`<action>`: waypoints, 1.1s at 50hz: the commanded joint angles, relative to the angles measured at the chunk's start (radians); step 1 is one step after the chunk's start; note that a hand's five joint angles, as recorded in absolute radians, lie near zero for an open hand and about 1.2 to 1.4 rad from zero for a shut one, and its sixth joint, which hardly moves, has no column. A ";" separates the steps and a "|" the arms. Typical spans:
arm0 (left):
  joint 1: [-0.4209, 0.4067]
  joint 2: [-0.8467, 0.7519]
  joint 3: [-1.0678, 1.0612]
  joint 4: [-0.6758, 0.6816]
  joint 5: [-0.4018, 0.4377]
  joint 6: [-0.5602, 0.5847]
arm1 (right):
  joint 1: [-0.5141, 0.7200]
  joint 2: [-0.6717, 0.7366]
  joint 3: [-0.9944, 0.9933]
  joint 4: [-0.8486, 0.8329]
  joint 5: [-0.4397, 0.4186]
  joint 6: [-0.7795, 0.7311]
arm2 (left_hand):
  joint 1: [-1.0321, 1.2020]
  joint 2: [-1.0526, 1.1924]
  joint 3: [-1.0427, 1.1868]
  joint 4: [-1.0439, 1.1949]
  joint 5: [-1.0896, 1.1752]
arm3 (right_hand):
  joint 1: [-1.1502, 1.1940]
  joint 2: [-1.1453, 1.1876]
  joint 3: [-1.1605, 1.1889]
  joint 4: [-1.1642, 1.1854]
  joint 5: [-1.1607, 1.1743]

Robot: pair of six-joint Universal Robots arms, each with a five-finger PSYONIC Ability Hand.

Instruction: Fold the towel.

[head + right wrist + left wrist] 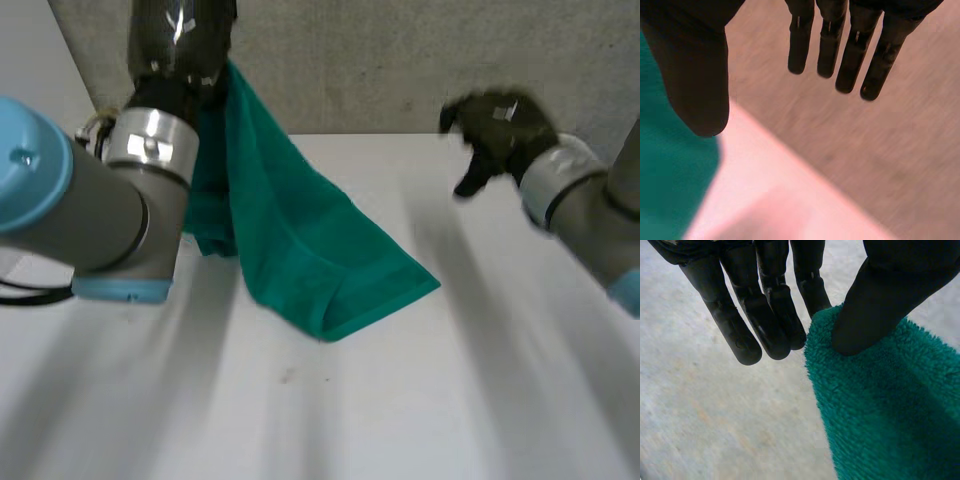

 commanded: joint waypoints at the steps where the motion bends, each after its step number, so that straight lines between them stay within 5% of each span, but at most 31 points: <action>1: 0.001 0.113 -0.191 -0.004 0.003 0.007 | 0.021 0.070 0.107 0.068 -0.011 0.275 | 0.245 0.197 0.200 0.201 0.261 | -0.056 -0.130 -0.125 -0.131 -0.138; 16: -0.036 0.309 -0.245 -0.046 0.003 0.007 | 0.143 0.285 -0.062 0.066 -0.217 0.599 | 0.245 0.197 0.200 0.201 0.261 | -0.109 -0.183 -0.178 -0.184 -0.190; 30: -0.082 0.345 -0.247 -0.061 0.004 0.007 | 0.261 0.498 -0.269 0.057 -0.231 0.672 | 0.245 0.197 0.200 0.201 0.261 | -0.056 -0.130 -0.125 -0.131 -0.138; 32: -0.082 0.332 -0.247 -0.058 0.006 0.007 | 0.274 0.513 -0.278 0.057 -0.226 0.672 | 0.245 0.197 0.200 0.201 0.261 | 0.169 0.094 0.099 0.093 0.087; 34: -0.079 0.329 -0.247 -0.056 0.006 0.007 | 0.277 0.513 -0.269 0.054 -0.208 0.671 | 0.245 0.197 0.200 0.201 0.261 | 0.840 0.765 0.770 0.764 0.758; 40: -0.059 0.302 -0.247 -0.052 0.006 0.007 | 0.254 0.472 -0.238 0.049 -0.126 0.660 | 0.245 0.197 0.200 0.201 0.261 | 0.900 0.826 0.831 0.825 0.818; 47: 0.021 0.274 -0.291 -0.064 0.003 0.005 | 0.143 0.210 -0.128 0.063 -0.103 0.468 | 0.245 0.197 0.200 0.201 0.261 | 0.900 0.826 0.831 0.825 0.818; 49: 0.022 0.263 -0.308 -0.064 0.003 0.004 | 0.044 0.047 -0.030 0.109 -0.094 0.205 | 0.245 0.197 0.200 0.201 0.261 | 0.900 0.826 0.831 0.825 0.818; 55: 0.022 0.206 -0.359 -0.099 0.004 0.007 | 0.008 -0.062 0.033 0.250 -0.067 -0.150 | 0.245 0.197 0.200 0.201 0.261 | 0.900 0.826 0.831 0.825 0.818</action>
